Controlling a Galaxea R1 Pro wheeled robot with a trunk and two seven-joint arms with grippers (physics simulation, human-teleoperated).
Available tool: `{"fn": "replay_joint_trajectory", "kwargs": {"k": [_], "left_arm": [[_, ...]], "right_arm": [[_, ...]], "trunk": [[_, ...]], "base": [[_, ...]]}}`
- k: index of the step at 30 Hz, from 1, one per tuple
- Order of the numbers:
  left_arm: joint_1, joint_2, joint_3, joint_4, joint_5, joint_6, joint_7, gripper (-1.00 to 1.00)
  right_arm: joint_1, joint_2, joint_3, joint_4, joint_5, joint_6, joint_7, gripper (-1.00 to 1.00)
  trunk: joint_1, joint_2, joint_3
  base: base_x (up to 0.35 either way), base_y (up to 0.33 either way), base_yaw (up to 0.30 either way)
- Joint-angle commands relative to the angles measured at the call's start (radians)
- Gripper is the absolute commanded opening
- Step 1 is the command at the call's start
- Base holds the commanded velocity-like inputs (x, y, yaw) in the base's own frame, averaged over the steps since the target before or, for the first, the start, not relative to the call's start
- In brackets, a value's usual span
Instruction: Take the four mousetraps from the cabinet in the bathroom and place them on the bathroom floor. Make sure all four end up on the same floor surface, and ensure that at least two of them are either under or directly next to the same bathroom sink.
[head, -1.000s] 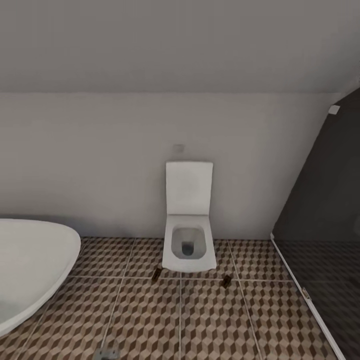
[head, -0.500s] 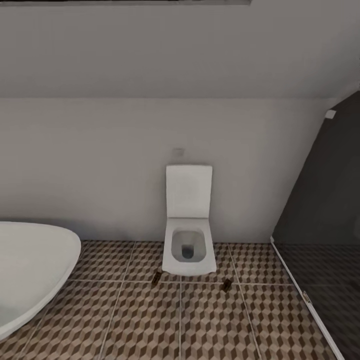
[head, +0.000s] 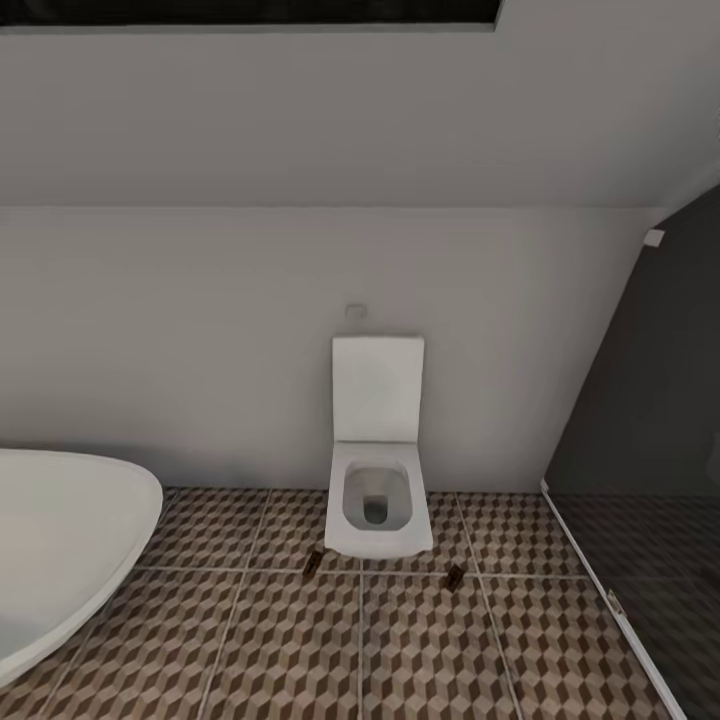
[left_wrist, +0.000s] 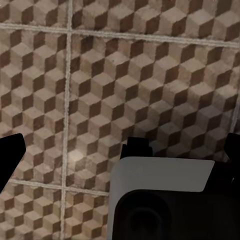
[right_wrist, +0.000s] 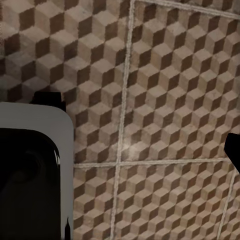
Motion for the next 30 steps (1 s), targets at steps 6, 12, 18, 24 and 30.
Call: {"fn": "replay_joint_trajectory", "kwargs": {"k": [6, 12, 18, 24, 30], "left_arm": [[0.022, 0.0, 0.005, 0.001, 0.009, -0.031, 0.001, 1.0], [0.037, -0.002, 0.005, 0.001, 0.013, -0.041, 0.001, 1.0], [0.043, -0.003, 0.005, 0.001, 0.014, -0.043, 0.002, 1.0], [0.044, -0.003, 0.006, 0.001, 0.015, -0.043, 0.003, 1.0], [0.045, -0.003, 0.006, 0.001, 0.016, -0.041, 0.005, 1.0]], "right_arm": [[0.021, 0.002, 0.009, 0.003, -0.008, -0.022, -0.001, 1.0], [0.034, 0.003, 0.009, 0.003, -0.008, -0.031, 0.0, 1.0], [0.037, 0.004, 0.009, 0.003, -0.008, -0.033, 0.0, 1.0], [0.038, 0.002, 0.009, 0.003, -0.008, -0.033, 0.0, 1.0], [0.038, 0.0, 0.008, 0.003, -0.008, -0.034, 0.0, 1.0]], "trunk": [[0.0, -0.001, 0.008], [0.0, -0.001, 0.018], [0.0, -0.001, 0.027], [0.0, -0.001, 0.036], [0.0, -0.001, 0.046]], "base": [[0.0, 0.0, 0.0], [0.0, 0.0, 0.0], [0.0, 0.0, 0.0], [0.0, 0.0, 0.0], [0.0, 0.0, 0.0]]}}
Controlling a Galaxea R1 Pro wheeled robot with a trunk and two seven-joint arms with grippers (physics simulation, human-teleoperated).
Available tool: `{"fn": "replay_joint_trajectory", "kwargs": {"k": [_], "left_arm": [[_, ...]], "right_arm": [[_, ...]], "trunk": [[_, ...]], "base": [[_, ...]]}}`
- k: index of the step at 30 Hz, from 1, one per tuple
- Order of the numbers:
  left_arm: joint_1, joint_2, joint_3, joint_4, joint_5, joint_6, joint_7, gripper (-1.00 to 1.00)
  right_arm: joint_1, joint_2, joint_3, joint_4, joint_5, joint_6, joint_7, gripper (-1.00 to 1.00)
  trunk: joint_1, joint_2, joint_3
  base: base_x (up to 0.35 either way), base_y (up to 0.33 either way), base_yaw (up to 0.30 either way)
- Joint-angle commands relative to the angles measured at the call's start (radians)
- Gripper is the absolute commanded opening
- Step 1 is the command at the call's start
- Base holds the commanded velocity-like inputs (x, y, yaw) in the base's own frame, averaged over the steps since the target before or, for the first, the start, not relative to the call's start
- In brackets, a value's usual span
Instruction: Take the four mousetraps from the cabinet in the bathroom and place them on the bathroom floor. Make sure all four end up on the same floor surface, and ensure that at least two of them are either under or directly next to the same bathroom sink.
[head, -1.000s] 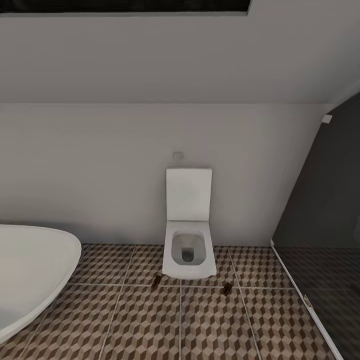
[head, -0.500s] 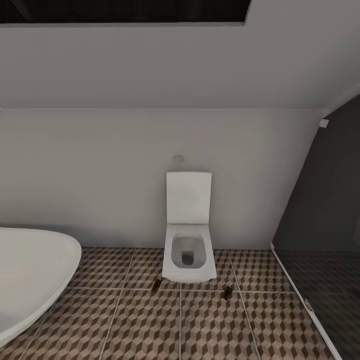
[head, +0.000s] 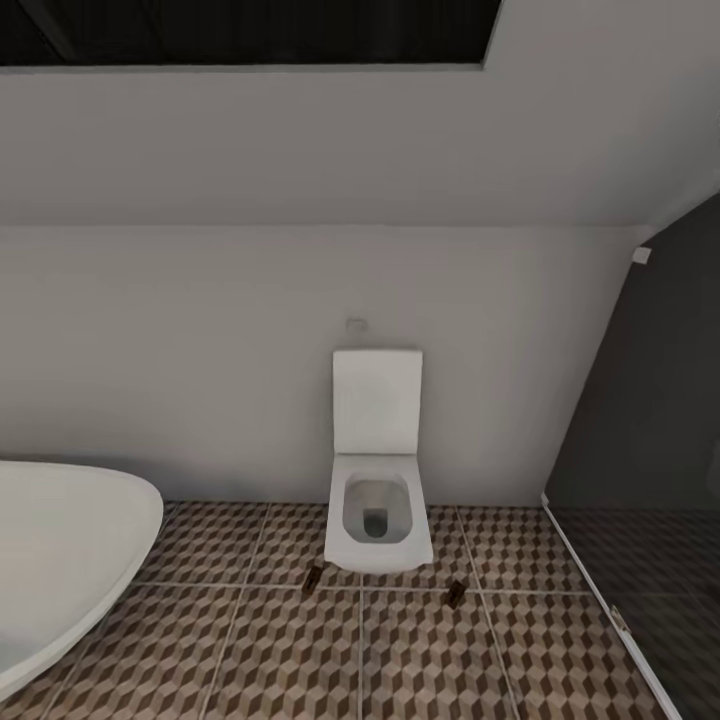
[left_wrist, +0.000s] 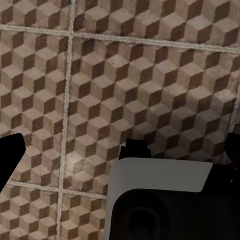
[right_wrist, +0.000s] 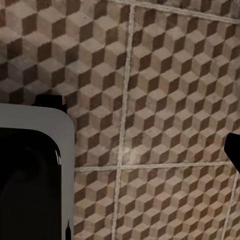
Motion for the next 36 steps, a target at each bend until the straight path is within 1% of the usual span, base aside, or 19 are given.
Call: {"fn": "replay_joint_trajectory", "kwargs": {"k": [1, 10, 18, 29, 36], "left_arm": [[-0.001, 0.0, 0.005, 0.001, 0.002, -0.003, 0.002, 1.0], [-0.001, 0.0, 0.005, 0.001, 0.001, 0.003, 0.004, 1.0], [-0.001, -0.003, 0.003, -0.002, -0.007, 0.003, -0.001, 1.0], [-0.001, -0.001, 0.003, 0.0, -0.002, 0.008, -0.001, 1.0], [-0.001, -0.001, 0.003, -0.001, -0.006, 0.006, -0.001, 1.0]], "right_arm": [[-0.001, 0.0, 0.008, 0.003, -0.008, -0.006, -0.002, 1.0], [-0.001, -0.001, 0.009, 0.003, -0.007, -0.006, -0.001, 1.0], [-0.001, -0.002, 0.009, 0.003, -0.006, -0.006, -0.001, 1.0], [-0.001, -0.002, 0.01, 0.003, -0.006, -0.006, -0.001, 1.0], [-0.001, -0.002, 0.009, 0.003, -0.006, -0.006, -0.001, 1.0]], "trunk": [[0.0, -0.001, 0.001], [0.0, -0.001, 0.015], [0.0, -0.001, 0.027], [0.0, -0.001, 0.044], [0.0, -0.001, 0.055]], "base": [[0.0, 0.0, 0.0], [0.0, 0.0, 0.0], [0.0, 0.0, 0.0], [0.0, 0.0, 0.0], [0.0, 0.0, 0.0]]}}
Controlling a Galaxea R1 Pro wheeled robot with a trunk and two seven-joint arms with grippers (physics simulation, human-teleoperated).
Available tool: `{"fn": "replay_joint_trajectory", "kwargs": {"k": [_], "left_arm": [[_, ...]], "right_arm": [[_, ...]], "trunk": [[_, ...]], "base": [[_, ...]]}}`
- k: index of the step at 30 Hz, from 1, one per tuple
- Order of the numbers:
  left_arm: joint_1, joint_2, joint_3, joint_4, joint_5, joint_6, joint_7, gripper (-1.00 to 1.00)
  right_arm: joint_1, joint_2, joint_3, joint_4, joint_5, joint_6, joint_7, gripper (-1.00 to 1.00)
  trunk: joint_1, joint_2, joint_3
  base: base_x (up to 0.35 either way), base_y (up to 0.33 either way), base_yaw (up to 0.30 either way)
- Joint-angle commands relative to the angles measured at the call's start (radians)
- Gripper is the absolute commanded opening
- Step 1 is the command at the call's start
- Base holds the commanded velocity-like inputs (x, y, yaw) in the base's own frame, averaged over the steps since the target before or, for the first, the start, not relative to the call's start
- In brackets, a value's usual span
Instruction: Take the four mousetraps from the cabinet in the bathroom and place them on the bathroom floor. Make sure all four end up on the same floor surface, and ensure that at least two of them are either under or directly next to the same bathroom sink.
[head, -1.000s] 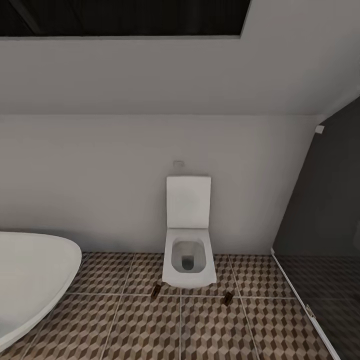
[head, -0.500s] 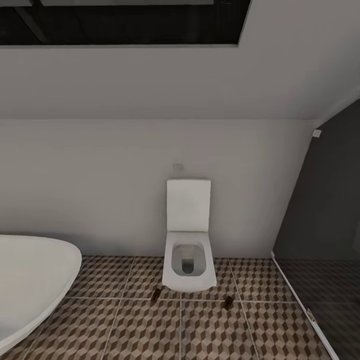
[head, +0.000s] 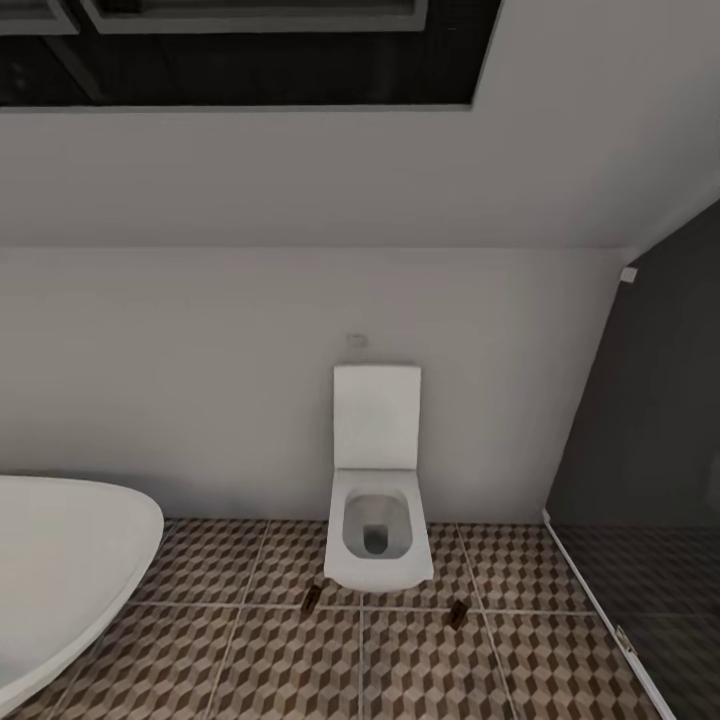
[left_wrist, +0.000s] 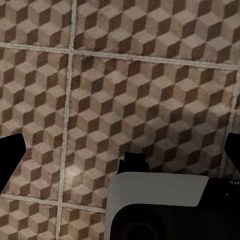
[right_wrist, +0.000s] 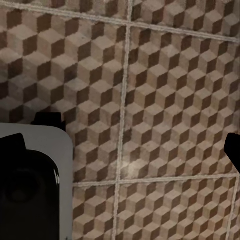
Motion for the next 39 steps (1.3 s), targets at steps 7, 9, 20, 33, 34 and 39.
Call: {"fn": "replay_joint_trajectory", "kwargs": {"k": [7, 9, 20, 33, 34, 39], "left_arm": [[-0.001, 0.0, 0.004, 0.001, -0.001, -0.005, 0.001, 1.0], [-0.001, 0.0, 0.004, 0.001, -0.001, -0.005, 0.001, 1.0], [-0.001, 0.001, 0.004, 0.001, 0.0, -0.005, 0.001, 1.0], [-0.001, 0.0, 0.004, 0.001, 0.0, -0.005, 0.001, 1.0], [-0.001, 0.0, 0.004, 0.001, 0.0, -0.005, 0.001, 1.0], [-0.001, 0.0, 0.004, 0.001, 0.0, -0.005, 0.001, 1.0]], "right_arm": [[-0.001, 0.0, 0.008, 0.003, -0.008, -0.006, -0.001, 1.0], [-0.001, 0.0, 0.008, 0.003, -0.008, -0.006, -0.001, 1.0], [-0.001, 0.002, 0.009, 0.003, -0.005, -0.005, -0.001, 1.0], [-0.001, 0.001, 0.009, 0.003, 0.0, -0.002, -0.001, 1.0], [-0.001, 0.001, 0.009, 0.003, 0.001, -0.002, -0.001, 1.0], [-0.001, -0.001, 0.01, 0.003, 0.002, 0.001, -0.001, 1.0]], "trunk": [[0.0, -0.001, 0.01], [0.0, -0.001, 0.013], [0.0, -0.001, 0.03], [0.0, -0.001, 0.044], [0.0, -0.001, 0.044], [0.0, -0.001, 0.045]], "base": [[0.0, 0.0, 0.0], [0.0, 0.0, 0.0], [0.0, 0.0, 0.0], [0.0, 0.0, 0.0], [0.0, 0.0, 0.0], [0.0, 0.0, 0.0]]}}
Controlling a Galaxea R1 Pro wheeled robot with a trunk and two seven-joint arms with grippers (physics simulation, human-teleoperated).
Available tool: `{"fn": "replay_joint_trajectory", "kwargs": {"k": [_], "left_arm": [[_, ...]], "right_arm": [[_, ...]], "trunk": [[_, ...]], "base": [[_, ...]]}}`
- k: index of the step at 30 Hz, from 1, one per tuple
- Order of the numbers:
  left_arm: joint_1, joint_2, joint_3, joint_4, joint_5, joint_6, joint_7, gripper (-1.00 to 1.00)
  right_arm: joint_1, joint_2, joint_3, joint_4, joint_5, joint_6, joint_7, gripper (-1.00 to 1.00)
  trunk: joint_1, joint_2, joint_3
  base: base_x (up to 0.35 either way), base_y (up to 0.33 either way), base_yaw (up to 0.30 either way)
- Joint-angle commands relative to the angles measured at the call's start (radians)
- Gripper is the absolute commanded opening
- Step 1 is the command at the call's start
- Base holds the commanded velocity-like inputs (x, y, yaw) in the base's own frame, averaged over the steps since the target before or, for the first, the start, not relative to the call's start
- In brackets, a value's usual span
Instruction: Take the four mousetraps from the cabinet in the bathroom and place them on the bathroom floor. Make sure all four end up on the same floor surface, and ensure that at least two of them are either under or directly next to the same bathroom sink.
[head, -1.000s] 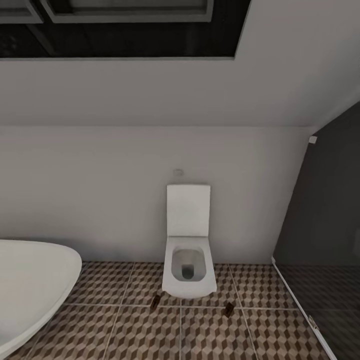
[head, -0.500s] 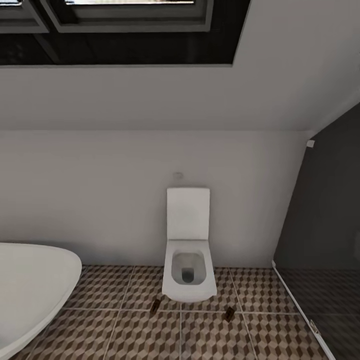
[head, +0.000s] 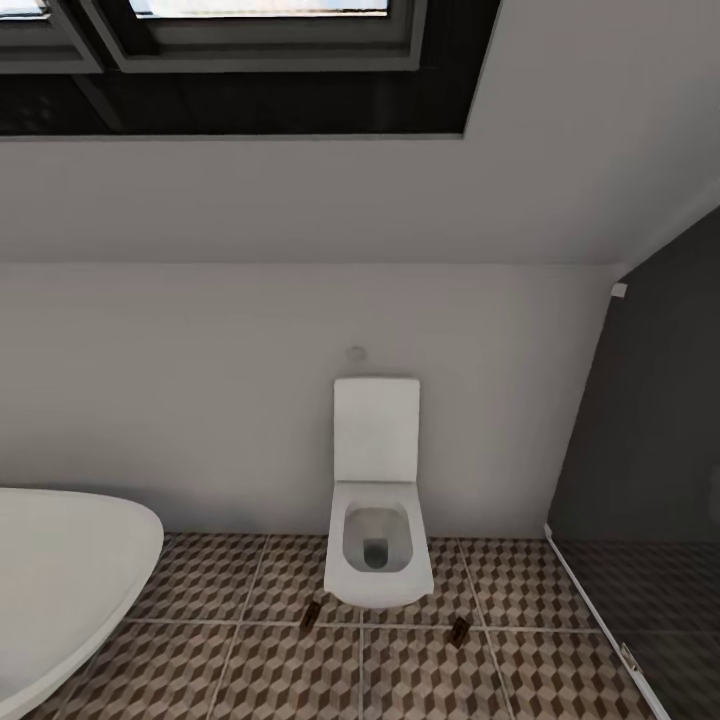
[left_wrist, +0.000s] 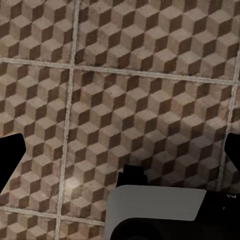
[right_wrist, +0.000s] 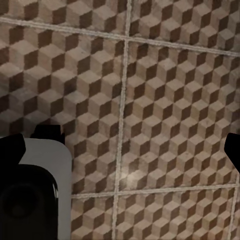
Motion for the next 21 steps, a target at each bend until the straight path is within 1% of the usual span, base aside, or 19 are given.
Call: {"fn": "replay_joint_trajectory", "kwargs": {"k": [1, 21], "left_arm": [[-0.001, 0.0, 0.005, 0.001, 0.001, -0.004, 0.001, 1.0], [-0.001, 0.0, 0.005, 0.001, 0.001, -0.003, 0.001, 1.0]], "right_arm": [[-0.001, 0.0, 0.009, 0.003, -0.006, -0.005, -0.002, 1.0], [-0.001, -0.002, 0.013, 0.002, 0.0, -0.006, 0.006, 1.0]], "trunk": [[0.0, -0.001, -0.001], [0.0, -0.001, -0.001]], "base": [[0.0, 0.0, 0.0], [0.0, 0.0, 0.0]]}}
